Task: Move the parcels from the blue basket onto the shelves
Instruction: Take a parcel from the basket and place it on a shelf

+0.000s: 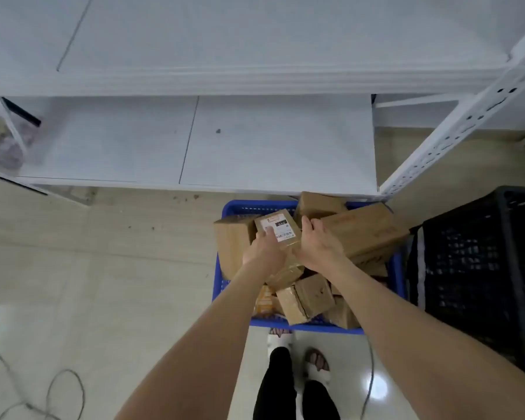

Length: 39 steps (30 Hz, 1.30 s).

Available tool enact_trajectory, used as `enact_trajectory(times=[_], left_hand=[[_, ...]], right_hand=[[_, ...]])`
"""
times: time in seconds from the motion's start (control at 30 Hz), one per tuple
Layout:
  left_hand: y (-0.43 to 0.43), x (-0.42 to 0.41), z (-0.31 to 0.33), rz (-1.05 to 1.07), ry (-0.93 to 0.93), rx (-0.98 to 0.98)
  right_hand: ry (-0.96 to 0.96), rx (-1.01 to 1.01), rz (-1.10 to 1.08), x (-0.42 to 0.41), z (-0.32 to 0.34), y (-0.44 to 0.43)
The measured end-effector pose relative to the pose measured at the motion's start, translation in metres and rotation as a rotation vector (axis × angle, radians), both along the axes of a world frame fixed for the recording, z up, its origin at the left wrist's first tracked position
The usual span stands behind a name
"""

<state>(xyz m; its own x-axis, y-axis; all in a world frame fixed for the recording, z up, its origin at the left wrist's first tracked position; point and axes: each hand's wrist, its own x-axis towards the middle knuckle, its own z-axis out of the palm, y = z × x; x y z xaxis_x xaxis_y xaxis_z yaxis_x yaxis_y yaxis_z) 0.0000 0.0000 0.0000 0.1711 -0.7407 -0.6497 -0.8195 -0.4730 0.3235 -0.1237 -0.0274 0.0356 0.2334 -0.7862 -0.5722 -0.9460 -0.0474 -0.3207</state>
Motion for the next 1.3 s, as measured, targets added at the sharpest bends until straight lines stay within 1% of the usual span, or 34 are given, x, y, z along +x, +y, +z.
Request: enact_trajectory(times=[0.07,0.13,0.2,0.27,0.37,0.47,0.67,0.77,0.87,0.93,1.07,1.23,1.3], left_hand=[[-0.008,0.006,-0.024,0.045,-0.001,-0.01],[-0.013,0.011,-0.045,0.077,0.012,0.044],[-0.018,0.014,-0.064,0.226,0.086,0.099],[-0.02,0.017,-0.073,0.362,0.135,0.098],[-0.019,0.019,-0.095,0.515,0.207,0.163],[-0.018,0.019,-0.101,0.548,0.265,0.219],[-0.017,0.013,-0.093,0.697,0.362,0.233],[-0.015,0.01,-0.087,0.848,0.44,0.221],[-0.01,0.006,-0.069,0.94,0.479,0.122],[-0.009,0.006,-0.049,0.953,0.48,0.037],[-0.011,0.009,0.0,0.94,0.51,-0.084],[-0.013,0.019,0.064,0.948,0.567,-0.179],[-0.013,0.023,0.091,0.907,0.577,-0.197]], right_hand=[[-0.017,0.091,-0.088,0.006,-0.019,-0.008],[-0.023,0.181,-0.196,0.009,-0.042,-0.015],[-0.054,0.225,-0.273,0.013,-0.067,-0.022],[-0.091,0.248,-0.336,0.016,-0.09,-0.027],[-0.119,0.256,-0.418,0.017,-0.116,-0.03],[-0.135,0.276,-0.468,0.017,-0.129,-0.032],[-0.163,0.313,-0.512,0.012,-0.135,-0.03],[-0.237,0.316,-0.593,0.012,-0.126,-0.028],[-0.298,0.327,-0.691,0.01,-0.107,-0.025],[-0.357,0.346,-0.762,0.009,-0.089,-0.021],[-0.56,0.409,-0.893,0.005,-0.044,-0.012],[-0.714,0.411,-0.909,-0.001,0.014,-0.005],[-0.772,0.387,-0.912,-0.005,0.036,-0.003]])
